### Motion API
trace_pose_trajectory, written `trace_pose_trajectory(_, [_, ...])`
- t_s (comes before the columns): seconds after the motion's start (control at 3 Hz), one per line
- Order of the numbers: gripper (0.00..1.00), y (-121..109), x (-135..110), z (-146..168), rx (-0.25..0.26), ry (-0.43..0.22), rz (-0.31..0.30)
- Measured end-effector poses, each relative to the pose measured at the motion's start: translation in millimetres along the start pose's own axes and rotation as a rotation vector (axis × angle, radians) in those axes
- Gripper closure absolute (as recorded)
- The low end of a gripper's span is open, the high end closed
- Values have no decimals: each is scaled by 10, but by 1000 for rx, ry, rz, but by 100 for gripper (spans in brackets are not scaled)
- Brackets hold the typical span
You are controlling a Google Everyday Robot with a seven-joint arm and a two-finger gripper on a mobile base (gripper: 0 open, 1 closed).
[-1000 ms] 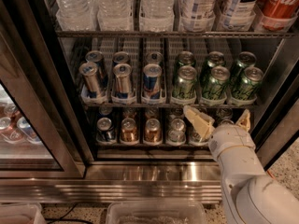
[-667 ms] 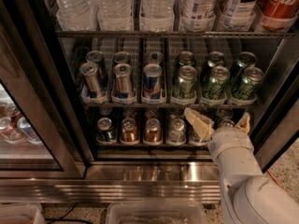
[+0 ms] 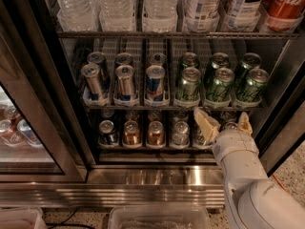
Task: Pick green can from middle shelf of fridge
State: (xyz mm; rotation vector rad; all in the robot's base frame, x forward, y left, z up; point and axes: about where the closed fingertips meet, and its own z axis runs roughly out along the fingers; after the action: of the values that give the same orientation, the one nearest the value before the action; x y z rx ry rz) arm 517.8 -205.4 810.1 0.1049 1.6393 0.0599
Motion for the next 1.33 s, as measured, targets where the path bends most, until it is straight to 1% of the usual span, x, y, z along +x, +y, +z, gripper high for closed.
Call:
trace_pose_trajectory(0.33, [45,0,0,0,0,0,0])
trace_pose_trajectory(1.0, [42,21,-28,40,-8,-13,-9])
trace_pose_trajectory(1.33, [35,15,-74,148,-4,-16,-8])
